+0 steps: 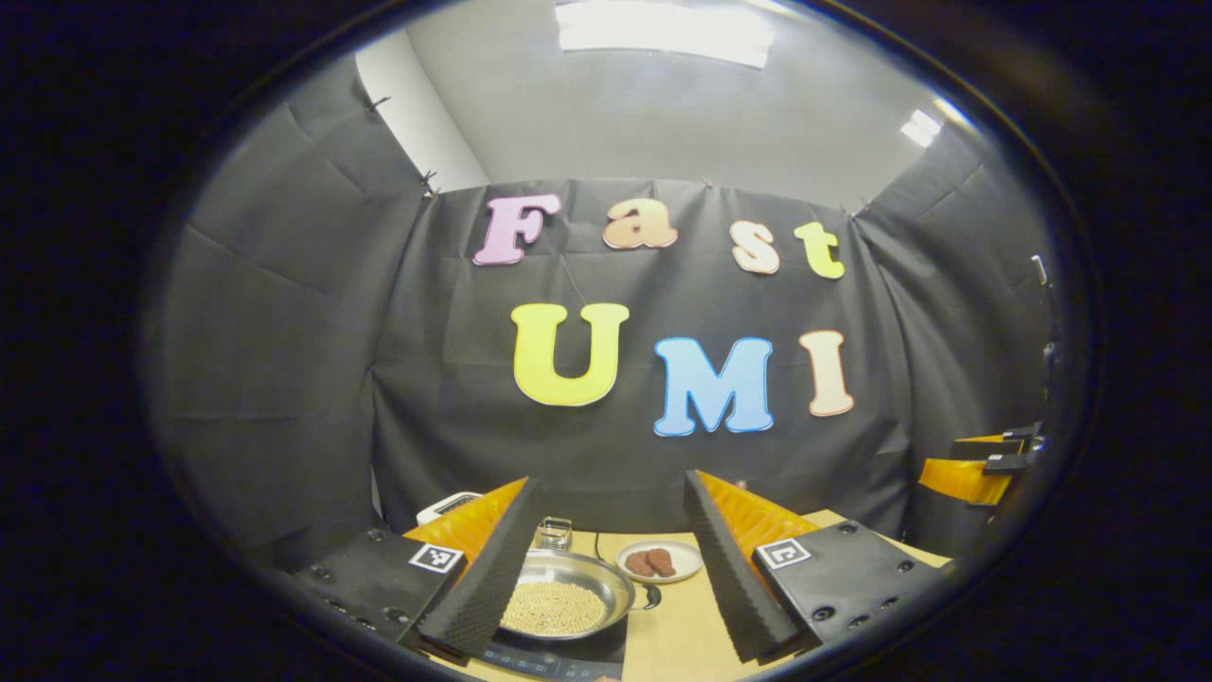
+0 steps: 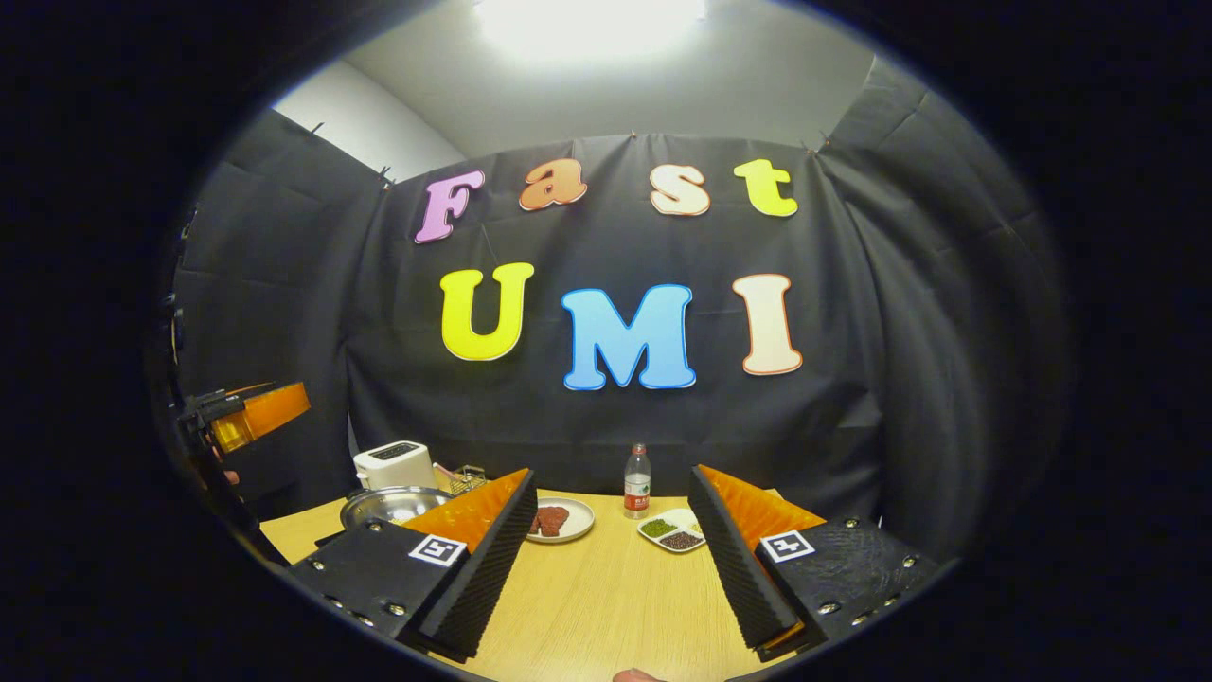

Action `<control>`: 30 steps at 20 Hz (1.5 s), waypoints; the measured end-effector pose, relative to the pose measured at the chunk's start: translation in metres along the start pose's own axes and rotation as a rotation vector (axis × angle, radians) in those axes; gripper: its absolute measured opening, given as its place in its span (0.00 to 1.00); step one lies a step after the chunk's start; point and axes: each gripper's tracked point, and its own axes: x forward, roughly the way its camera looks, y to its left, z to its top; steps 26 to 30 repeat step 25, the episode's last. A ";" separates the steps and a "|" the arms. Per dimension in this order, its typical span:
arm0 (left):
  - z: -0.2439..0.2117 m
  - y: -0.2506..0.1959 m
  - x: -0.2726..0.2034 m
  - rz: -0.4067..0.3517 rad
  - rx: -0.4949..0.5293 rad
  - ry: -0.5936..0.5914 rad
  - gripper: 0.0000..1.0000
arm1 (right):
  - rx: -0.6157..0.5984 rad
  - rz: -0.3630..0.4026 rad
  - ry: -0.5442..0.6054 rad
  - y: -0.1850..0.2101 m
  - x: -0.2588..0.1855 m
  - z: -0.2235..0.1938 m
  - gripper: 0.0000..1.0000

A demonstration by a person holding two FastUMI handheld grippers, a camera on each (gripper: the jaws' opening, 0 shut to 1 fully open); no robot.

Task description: First push the handle of the pot to place it horizontally, then grasp the pot with both hands and set it on the induction cooktop.

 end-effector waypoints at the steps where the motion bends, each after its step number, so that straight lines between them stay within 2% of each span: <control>1: 0.002 0.003 -0.011 0.002 0.005 -0.005 0.99 | -0.002 -0.006 -0.020 0.003 -0.005 0.005 0.97; 8: 0.023 0.016 -0.052 0.009 0.007 -0.044 0.96 | 0.032 -0.053 -0.076 0.012 -0.026 0.020 0.97; 9: 0.025 0.018 -0.054 0.008 0.008 -0.044 0.99 | 0.034 -0.062 -0.081 0.011 -0.027 0.022 0.97; 11: 0.026 0.021 -0.056 0.008 0.009 -0.052 0.96 | 0.042 -0.077 -0.088 0.011 -0.029 0.025 0.97; 14: 0.024 0.021 -0.058 0.005 0.004 -0.055 0.99 | 0.035 -0.092 -0.092 0.005 -0.033 0.025 0.97; 16: 0.026 0.021 -0.057 0.003 0.005 -0.060 0.97 | 0.031 -0.099 -0.092 0.005 -0.033 0.025 0.97; 17: 0.026 0.021 -0.057 0.002 0.003 -0.060 0.99 | 0.031 -0.102 -0.094 0.006 -0.033 0.025 0.97; 20: 0.022 0.021 -0.057 -0.001 -0.001 -0.055 0.96 | 0.023 -0.102 -0.081 0.008 -0.038 0.027 0.97; 21: 0.021 0.021 -0.057 -0.001 -0.002 -0.049 0.99 | 0.021 -0.102 -0.080 0.009 -0.037 0.026 0.97; 23: 0.020 0.022 -0.055 0.001 -0.004 -0.046 0.94 | 0.018 -0.101 -0.079 0.011 -0.035 0.025 0.97; 24: 0.020 0.022 -0.053 0.001 -0.005 -0.047 0.97 | 0.016 -0.101 -0.080 0.011 -0.035 0.026 0.97; 30: 0.018 0.023 -0.052 0.001 -0.004 -0.046 0.97 | 0.015 -0.101 -0.083 0.012 -0.034 0.027 0.97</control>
